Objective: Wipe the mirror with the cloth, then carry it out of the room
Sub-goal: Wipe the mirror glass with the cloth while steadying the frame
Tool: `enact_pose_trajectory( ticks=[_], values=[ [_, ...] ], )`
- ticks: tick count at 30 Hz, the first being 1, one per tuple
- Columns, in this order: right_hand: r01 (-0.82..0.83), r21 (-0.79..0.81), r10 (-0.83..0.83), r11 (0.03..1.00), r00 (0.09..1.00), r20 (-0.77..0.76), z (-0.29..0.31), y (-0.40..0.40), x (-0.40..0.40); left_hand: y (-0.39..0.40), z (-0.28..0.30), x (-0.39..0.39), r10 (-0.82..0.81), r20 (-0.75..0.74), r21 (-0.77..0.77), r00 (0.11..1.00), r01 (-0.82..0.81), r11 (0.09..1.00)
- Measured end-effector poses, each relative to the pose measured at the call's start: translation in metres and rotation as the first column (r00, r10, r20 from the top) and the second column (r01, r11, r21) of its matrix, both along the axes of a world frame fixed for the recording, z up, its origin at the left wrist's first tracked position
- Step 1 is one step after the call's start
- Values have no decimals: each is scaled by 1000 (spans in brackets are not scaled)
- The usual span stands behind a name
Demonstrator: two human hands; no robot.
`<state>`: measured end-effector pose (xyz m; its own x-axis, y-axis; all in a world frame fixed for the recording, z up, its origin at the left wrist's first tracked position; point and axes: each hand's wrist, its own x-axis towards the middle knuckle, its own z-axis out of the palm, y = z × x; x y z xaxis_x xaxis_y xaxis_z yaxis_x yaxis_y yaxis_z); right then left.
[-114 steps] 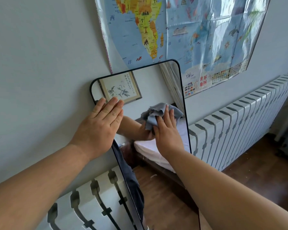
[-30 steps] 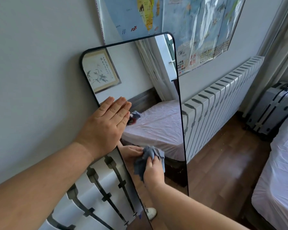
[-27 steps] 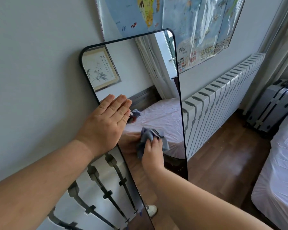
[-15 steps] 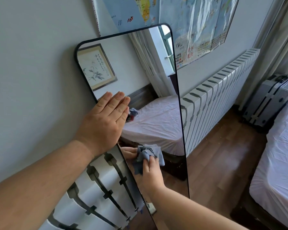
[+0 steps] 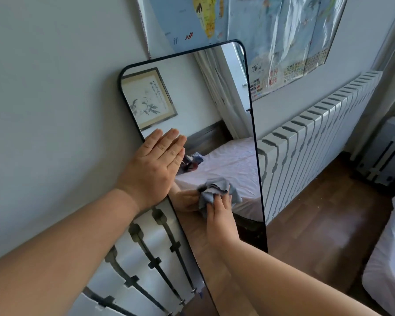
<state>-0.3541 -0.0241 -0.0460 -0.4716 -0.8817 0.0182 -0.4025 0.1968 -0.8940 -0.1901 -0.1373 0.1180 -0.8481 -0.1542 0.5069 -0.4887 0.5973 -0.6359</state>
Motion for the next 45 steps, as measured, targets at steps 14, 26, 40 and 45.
enact_pose_trajectory(
  ticks=[14, 26, 40, 45],
  values=[
    [-279, -137, 278, 950, 960, -29, 17, 3, -42, 28, -36, 1, 107, 192, -16, 975, -106, 994],
    [-256, -283, -12, 924, 721, -693, -91, -14, -34, -10, -107, 24, -208, 84, -45, 974, 213, 976],
    [-255, -690, -371, 677, 691, -620, -192, -50, -53, 2, -130, 27, -248, 60, -233, 967, 255, 938],
    [-158, -730, -397, 664, 753, -524, -158, -68, -48, 11, -132, 25, -212, 87, -227, 973, 227, 947]
  ],
)
